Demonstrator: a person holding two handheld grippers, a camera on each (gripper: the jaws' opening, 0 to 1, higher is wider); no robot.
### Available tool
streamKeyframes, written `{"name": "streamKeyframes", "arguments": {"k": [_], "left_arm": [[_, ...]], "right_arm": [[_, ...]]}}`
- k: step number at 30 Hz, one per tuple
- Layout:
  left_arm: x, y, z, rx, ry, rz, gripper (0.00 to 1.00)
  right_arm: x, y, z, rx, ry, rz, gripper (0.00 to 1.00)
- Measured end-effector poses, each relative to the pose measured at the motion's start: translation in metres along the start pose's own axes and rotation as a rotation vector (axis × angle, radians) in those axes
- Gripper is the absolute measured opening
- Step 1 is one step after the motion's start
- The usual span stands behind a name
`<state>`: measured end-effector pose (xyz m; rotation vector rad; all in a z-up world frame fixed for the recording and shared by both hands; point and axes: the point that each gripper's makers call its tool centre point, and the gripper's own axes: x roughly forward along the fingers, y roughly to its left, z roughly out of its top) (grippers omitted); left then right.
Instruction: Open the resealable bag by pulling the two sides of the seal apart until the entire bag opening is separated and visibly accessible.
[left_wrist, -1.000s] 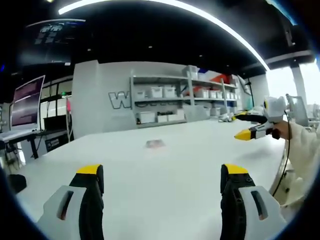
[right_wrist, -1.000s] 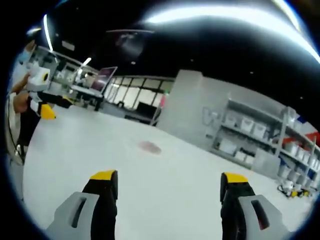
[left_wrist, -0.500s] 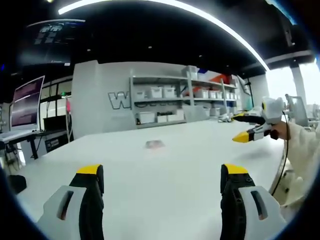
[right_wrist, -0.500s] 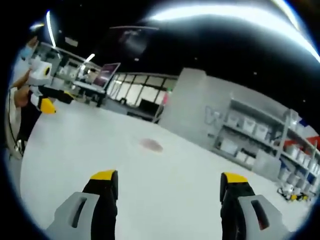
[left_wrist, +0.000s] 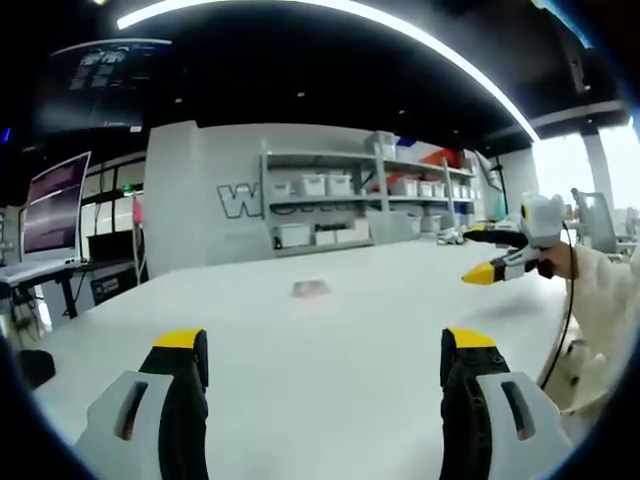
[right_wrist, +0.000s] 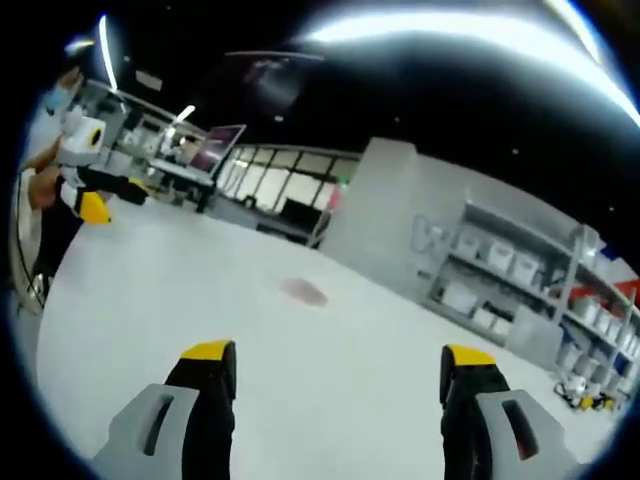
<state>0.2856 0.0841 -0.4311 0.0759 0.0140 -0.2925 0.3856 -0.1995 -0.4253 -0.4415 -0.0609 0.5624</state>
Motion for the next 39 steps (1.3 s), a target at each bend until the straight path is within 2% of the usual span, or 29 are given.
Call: {"name": "streamKeyframes", "arguments": {"k": [9,24,39], "left_arm": [[-0.001,0.000,0.000,0.004,0.002,0.001,0.96],[-0.001,-0.003,-0.002,-0.001,0.007,-0.007,0.95],[-0.001,-0.006,-0.002,-0.007,0.007,-0.015,0.95]], "right_arm": [[0.003,0.001,-0.001,-0.064,0.013,0.009,0.85],[0.011,-0.002,-0.003,-0.073,0.021,0.018,0.84],[0.023,0.002,0.009,-0.116,-0.018,0.039,0.84]]}}
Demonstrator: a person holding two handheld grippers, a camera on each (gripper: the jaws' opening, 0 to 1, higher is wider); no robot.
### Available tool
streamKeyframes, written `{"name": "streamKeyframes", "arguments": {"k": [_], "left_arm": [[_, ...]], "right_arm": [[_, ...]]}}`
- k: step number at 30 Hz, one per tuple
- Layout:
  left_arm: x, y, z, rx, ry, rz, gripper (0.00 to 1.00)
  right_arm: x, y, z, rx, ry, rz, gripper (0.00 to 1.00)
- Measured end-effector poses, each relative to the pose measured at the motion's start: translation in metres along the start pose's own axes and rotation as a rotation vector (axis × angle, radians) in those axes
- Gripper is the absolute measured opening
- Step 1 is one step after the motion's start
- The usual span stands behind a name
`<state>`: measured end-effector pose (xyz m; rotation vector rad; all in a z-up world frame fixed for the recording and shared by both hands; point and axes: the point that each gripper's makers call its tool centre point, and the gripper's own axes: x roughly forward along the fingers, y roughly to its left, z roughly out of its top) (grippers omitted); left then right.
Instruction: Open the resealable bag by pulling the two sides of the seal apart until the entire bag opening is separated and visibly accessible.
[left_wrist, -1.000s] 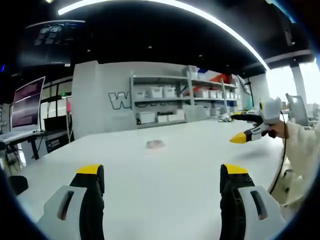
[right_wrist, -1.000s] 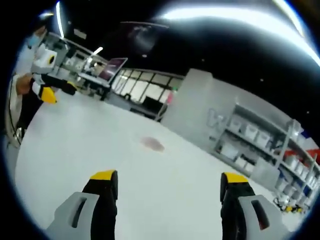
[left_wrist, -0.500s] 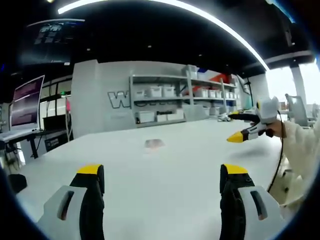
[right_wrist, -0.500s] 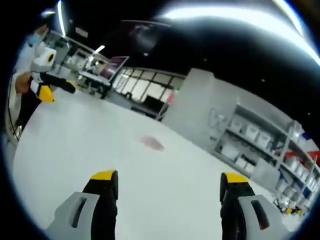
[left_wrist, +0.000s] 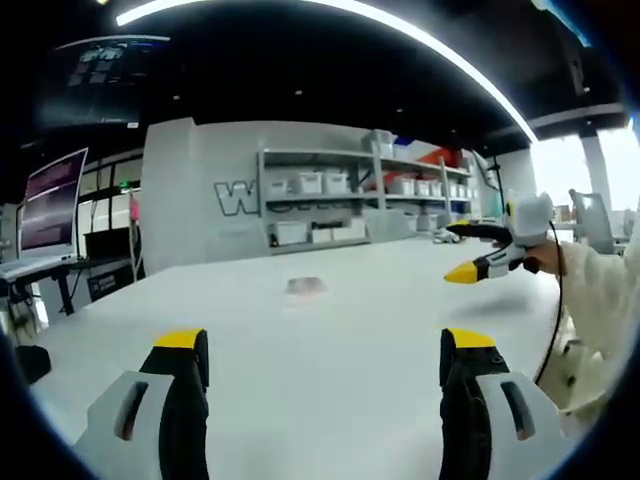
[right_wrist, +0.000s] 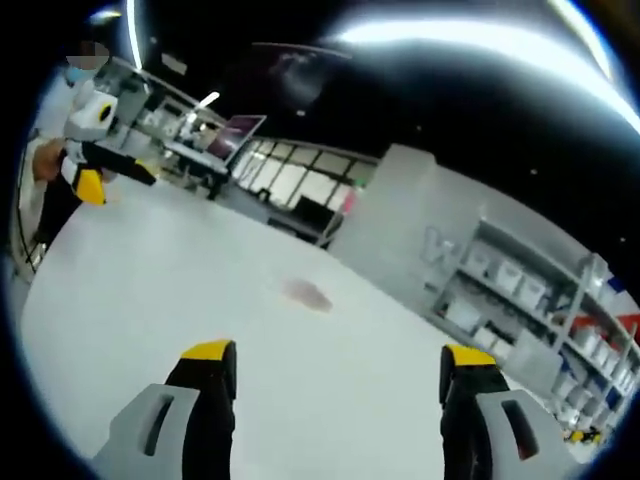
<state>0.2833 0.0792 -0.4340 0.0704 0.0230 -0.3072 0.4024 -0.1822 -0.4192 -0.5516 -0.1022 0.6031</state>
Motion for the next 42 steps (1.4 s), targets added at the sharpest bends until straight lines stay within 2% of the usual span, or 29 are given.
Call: {"name": "streamKeyframes", "arguments": {"k": [8,22,42], "left_arm": [[-0.001,0.002,-0.001,-0.002,0.005,0.003,0.95],[0.000,0.001,0.002,0.002,0.000,0.000,0.95],[0.000,0.000,0.002,0.000,-0.003,-0.001,0.95]], "right_arm": [[0.009,0.004,0.000,-0.039,0.015,0.028,0.83],[0.017,0.006,0.002,-0.049,0.008,0.036,0.83],[0.031,0.010,-0.001,-0.019,0.012,0.060,0.81]]}}
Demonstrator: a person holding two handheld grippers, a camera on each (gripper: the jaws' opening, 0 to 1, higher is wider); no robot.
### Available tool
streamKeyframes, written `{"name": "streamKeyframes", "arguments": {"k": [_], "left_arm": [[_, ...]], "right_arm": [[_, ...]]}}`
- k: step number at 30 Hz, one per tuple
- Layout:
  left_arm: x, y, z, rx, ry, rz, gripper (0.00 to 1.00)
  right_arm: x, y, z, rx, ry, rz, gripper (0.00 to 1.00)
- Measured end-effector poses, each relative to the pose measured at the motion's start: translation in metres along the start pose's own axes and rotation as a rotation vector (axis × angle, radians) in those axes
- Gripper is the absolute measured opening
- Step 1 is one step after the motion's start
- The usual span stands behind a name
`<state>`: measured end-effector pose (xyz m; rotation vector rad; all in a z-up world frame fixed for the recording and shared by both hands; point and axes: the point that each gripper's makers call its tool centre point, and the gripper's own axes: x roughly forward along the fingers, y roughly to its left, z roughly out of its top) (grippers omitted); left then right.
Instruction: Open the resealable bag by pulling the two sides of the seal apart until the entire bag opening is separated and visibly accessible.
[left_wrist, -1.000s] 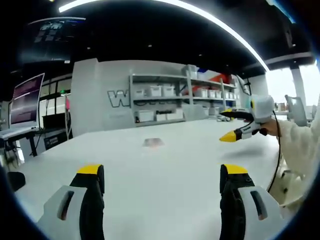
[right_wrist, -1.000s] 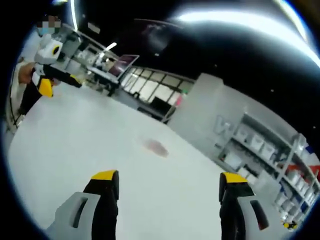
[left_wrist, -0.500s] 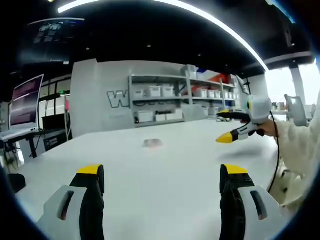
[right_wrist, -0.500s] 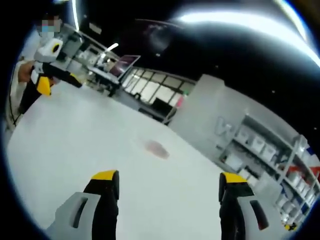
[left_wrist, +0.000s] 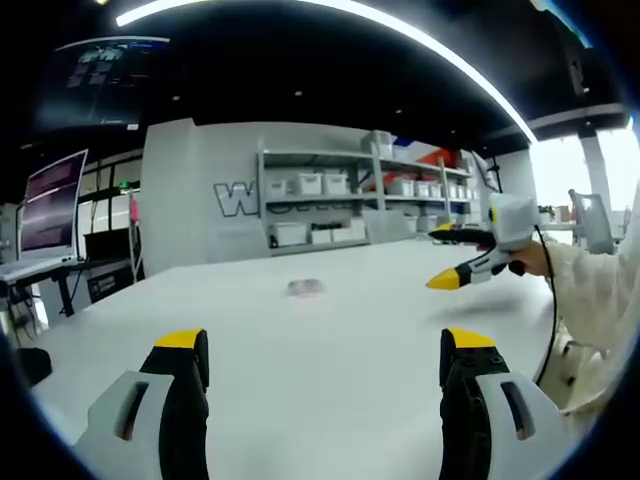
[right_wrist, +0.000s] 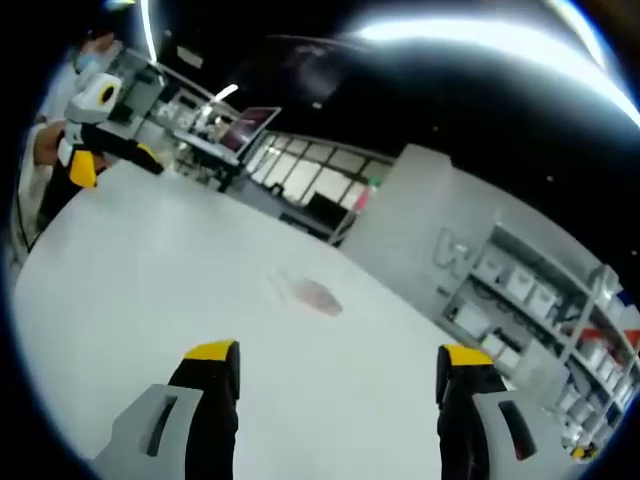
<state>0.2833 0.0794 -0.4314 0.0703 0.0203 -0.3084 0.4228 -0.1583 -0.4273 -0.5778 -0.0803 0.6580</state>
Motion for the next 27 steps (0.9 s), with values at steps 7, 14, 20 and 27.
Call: {"name": "streamKeyframes", "arguments": {"k": [7,14,20,27], "left_arm": [[-0.002,0.001,0.000,-0.005,-0.002,0.001,0.95],[-0.002,0.001,-0.001,-0.007,-0.001,0.001,0.95],[-0.002,0.001,-0.001,-0.008,-0.002,0.001,0.95],[-0.002,0.001,-0.002,-0.007,0.000,0.002,0.95]], "right_arm": [[0.005,0.002,0.002,0.074,-0.018,0.012,0.81],[0.012,0.006,0.000,0.095,-0.005,0.038,0.80],[0.016,0.006,0.003,0.150,-0.029,0.035,0.78],[0.020,0.006,0.004,0.189,-0.033,0.038,0.77]]}}
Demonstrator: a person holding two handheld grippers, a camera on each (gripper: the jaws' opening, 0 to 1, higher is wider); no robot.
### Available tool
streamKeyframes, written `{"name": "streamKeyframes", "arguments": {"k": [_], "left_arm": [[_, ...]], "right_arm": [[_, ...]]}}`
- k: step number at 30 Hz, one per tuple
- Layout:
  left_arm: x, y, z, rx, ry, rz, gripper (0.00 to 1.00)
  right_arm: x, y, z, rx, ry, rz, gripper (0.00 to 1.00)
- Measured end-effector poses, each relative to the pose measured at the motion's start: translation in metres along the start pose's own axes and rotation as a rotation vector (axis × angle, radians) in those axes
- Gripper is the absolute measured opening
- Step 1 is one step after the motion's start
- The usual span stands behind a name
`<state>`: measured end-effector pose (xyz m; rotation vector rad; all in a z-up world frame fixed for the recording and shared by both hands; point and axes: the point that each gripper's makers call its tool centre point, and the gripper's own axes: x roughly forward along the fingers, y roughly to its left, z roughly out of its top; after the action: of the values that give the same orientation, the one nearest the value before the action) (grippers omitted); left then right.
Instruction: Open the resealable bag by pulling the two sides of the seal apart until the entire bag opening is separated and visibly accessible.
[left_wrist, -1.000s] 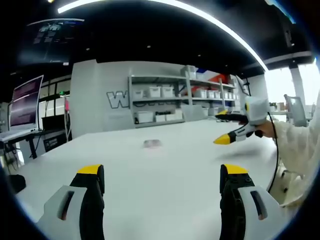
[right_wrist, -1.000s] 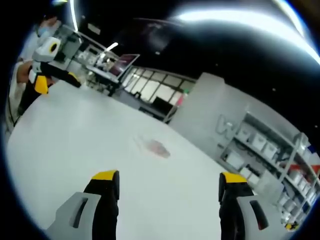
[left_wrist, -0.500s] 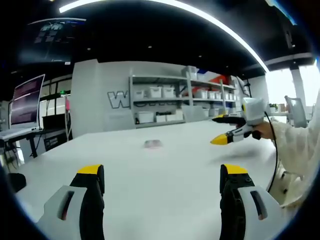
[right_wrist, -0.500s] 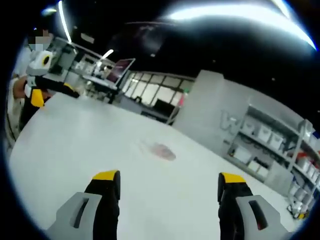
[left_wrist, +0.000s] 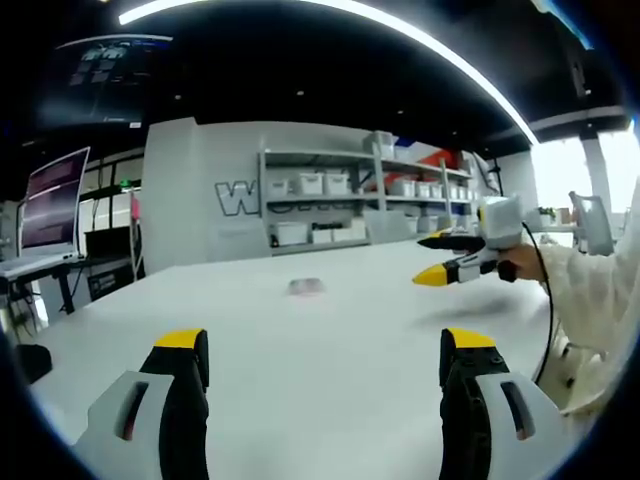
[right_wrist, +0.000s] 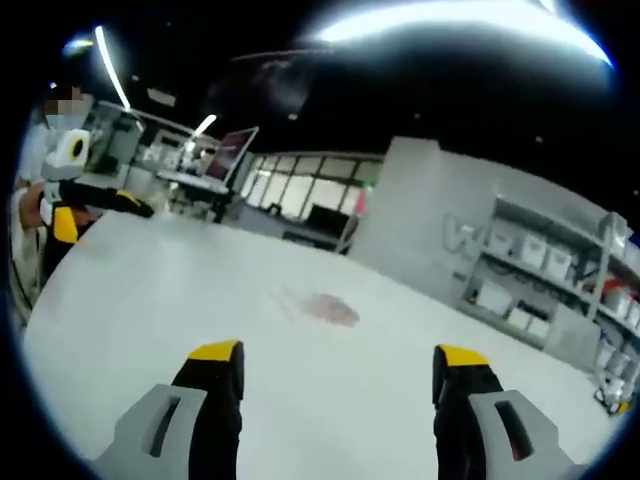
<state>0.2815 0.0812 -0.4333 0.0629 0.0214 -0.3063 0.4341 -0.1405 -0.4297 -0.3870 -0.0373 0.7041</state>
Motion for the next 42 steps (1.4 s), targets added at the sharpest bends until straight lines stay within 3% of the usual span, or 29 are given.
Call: {"name": "streamKeyframes", "arguments": {"k": [35,42], "left_arm": [[-0.001,0.004,-0.005,-0.009,0.016,0.008,0.95],[-0.001,0.005,-0.004,-0.006,0.017,0.010,0.95]], "right_arm": [[0.027,0.000,0.003,-0.018,0.014,0.016,0.75],[0.031,-0.002,0.000,-0.063,0.031,0.009,0.75]]}}
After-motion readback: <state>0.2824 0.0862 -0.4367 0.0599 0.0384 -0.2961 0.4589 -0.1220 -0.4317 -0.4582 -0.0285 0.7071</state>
